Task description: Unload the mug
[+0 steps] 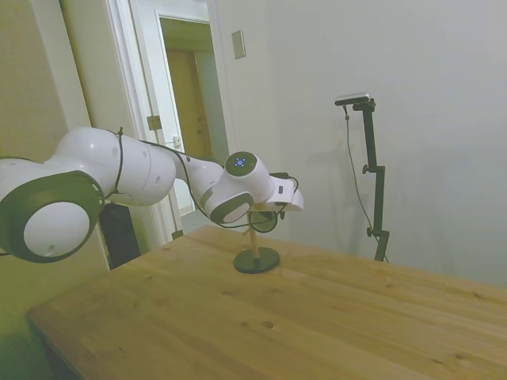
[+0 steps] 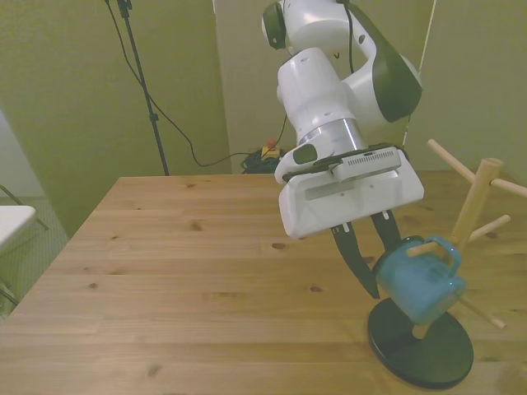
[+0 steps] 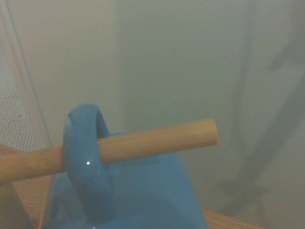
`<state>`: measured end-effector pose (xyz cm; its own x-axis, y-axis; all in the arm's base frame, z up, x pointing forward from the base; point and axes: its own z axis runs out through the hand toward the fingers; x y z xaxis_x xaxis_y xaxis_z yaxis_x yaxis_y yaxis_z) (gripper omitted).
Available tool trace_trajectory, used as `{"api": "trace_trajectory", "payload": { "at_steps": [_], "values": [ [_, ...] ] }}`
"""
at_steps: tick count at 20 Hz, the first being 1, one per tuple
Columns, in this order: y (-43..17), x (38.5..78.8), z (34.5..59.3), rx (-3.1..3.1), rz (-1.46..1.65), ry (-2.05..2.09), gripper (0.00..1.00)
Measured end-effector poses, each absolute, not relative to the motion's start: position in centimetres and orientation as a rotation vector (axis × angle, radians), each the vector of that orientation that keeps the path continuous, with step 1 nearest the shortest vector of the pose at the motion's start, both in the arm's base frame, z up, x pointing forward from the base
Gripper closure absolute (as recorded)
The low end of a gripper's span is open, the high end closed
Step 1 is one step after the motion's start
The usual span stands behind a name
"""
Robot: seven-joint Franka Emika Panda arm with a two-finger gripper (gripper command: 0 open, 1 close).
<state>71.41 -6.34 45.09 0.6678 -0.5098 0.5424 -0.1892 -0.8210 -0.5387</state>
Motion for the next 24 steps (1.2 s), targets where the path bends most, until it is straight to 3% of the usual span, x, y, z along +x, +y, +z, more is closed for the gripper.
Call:
{"api": "trace_trajectory", "payload": {
  "at_steps": [12, 24],
  "values": [
    [-6.5, 71.1, 44.9, -2.442, -0.977, 0.52, 1.0],
    [-7.2, 70.6, 46.7, -2.405, -0.992, 0.505, 1.0]
  ]
}}
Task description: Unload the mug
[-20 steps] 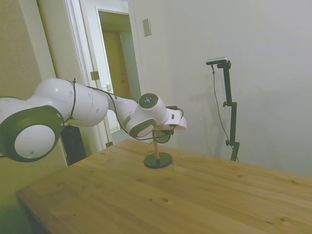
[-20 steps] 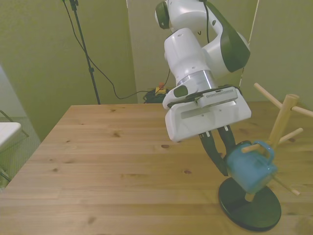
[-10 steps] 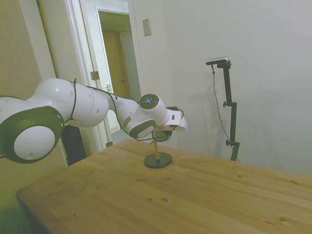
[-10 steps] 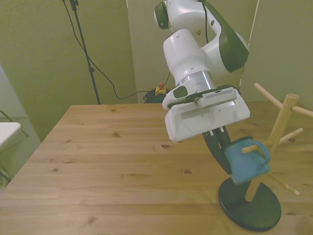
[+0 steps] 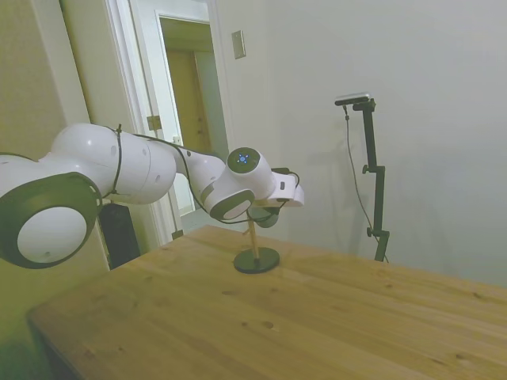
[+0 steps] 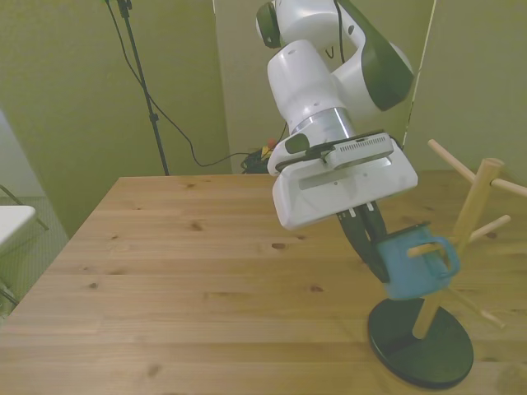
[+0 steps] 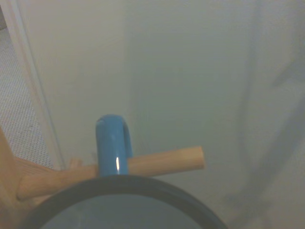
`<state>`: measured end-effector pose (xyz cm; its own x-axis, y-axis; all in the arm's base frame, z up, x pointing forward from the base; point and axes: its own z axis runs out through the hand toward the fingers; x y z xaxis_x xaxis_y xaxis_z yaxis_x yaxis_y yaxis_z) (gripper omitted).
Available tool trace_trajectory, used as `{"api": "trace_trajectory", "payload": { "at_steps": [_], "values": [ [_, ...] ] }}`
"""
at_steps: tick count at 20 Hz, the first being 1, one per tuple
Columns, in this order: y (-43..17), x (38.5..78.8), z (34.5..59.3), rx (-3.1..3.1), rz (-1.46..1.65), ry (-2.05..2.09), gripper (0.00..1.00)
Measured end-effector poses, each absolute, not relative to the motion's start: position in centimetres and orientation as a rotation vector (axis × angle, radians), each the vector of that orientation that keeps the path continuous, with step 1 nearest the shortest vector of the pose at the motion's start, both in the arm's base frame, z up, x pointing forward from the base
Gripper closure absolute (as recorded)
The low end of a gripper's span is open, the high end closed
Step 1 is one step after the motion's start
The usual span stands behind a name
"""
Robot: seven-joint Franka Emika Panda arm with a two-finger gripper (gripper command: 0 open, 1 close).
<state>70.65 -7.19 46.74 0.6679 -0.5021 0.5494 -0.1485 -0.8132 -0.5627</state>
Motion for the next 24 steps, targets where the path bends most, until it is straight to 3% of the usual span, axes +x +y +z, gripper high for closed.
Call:
{"api": "trace_trajectory", "payload": {
  "at_steps": [13, 24],
  "values": [
    [-8.2, 69.9, 48.4, -2.375, -1.011, 0.523, 1.0],
    [-12.8, 70.0, 49.5, -2.326, -1.093, 0.718, 1.0]
  ]
}}
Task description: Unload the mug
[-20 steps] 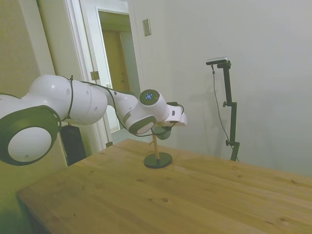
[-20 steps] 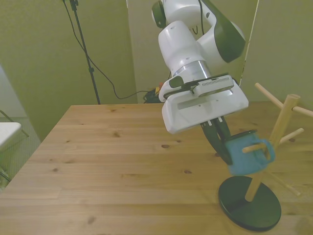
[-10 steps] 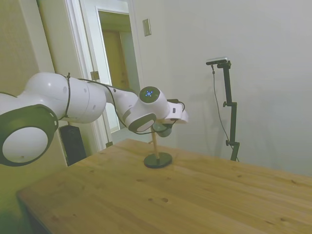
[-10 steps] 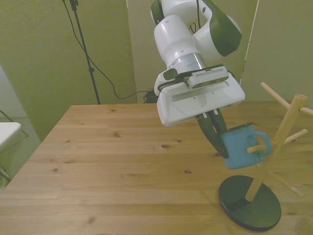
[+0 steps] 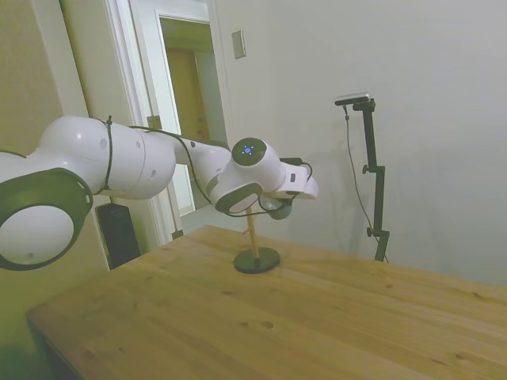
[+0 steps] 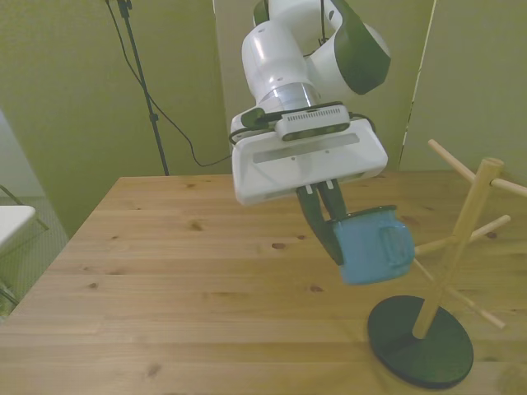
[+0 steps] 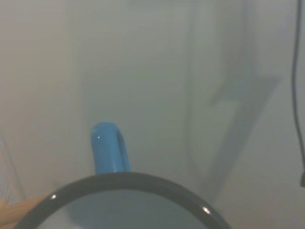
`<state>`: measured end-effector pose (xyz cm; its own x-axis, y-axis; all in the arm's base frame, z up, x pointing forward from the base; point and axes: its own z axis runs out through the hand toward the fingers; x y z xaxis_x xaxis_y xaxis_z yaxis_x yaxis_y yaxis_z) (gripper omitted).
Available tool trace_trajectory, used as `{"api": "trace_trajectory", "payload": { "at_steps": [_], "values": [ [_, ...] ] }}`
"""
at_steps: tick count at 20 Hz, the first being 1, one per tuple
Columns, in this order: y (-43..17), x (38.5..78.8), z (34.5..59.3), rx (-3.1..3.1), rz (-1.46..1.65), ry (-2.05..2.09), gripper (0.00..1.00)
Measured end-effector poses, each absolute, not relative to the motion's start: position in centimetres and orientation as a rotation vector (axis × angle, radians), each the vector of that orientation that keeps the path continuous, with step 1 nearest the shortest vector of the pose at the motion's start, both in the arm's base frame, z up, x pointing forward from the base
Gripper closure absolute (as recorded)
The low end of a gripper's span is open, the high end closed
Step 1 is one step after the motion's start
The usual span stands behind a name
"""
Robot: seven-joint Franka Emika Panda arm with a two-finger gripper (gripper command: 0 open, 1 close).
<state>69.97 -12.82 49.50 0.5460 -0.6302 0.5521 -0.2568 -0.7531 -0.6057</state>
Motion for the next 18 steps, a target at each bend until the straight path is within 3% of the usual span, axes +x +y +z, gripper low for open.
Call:
{"api": "trace_trajectory", "payload": {
  "at_steps": [9, 18],
  "values": [
    [-19.0, 67.9, 49.4, -2.365, -1.119, 1.03, 1.0],
    [-20.9, 57.3, 47.1, -2.586, -0.572, 1.104, 1.0]
  ]
}}
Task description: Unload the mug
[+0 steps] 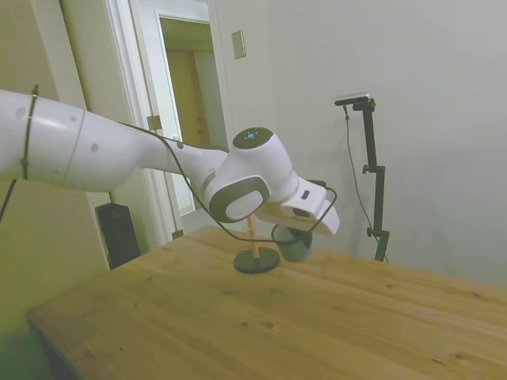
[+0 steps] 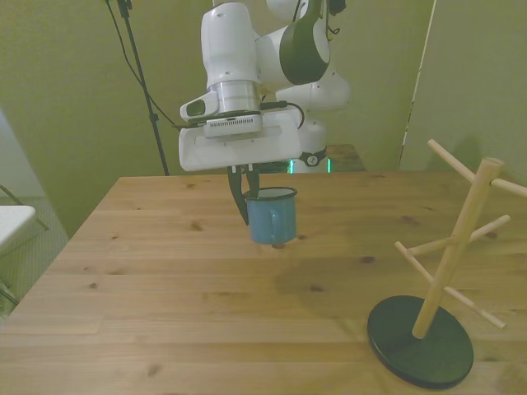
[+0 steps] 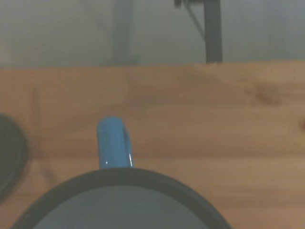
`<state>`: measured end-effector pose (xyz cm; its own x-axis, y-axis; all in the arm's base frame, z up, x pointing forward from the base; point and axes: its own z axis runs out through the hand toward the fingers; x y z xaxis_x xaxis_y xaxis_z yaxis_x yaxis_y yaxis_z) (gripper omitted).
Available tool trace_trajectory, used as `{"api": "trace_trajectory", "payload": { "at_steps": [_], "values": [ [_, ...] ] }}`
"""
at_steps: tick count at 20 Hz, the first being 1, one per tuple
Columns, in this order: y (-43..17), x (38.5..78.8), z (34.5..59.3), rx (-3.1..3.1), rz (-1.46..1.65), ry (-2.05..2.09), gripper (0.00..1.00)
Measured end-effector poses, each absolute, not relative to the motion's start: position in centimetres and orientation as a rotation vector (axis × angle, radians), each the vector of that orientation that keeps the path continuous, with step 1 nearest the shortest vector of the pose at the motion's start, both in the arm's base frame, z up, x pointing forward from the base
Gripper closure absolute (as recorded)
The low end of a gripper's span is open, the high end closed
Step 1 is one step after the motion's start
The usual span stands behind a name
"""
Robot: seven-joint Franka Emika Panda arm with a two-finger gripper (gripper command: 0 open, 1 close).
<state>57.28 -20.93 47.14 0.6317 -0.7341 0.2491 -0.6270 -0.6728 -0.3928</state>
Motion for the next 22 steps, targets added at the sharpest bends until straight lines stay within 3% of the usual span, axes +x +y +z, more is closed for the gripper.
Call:
{"api": "trace_trajectory", "payload": {
  "at_steps": [6, 9, 15, 22],
  "values": [
    [-17.1, 54.8, 44.2, -2.702, -0.272, 0.995, 1.0],
    [-17.5, 54.1, 43.2, -2.823, -0.277, 1.022, 1.0],
    [-18.6, 53.5, 44.9, -2.848, -0.331, 1.135, 1.0],
    [-18.6, 55.3, 41.0, -2.827, -0.365, 1.201, 1.0]
  ]
}}
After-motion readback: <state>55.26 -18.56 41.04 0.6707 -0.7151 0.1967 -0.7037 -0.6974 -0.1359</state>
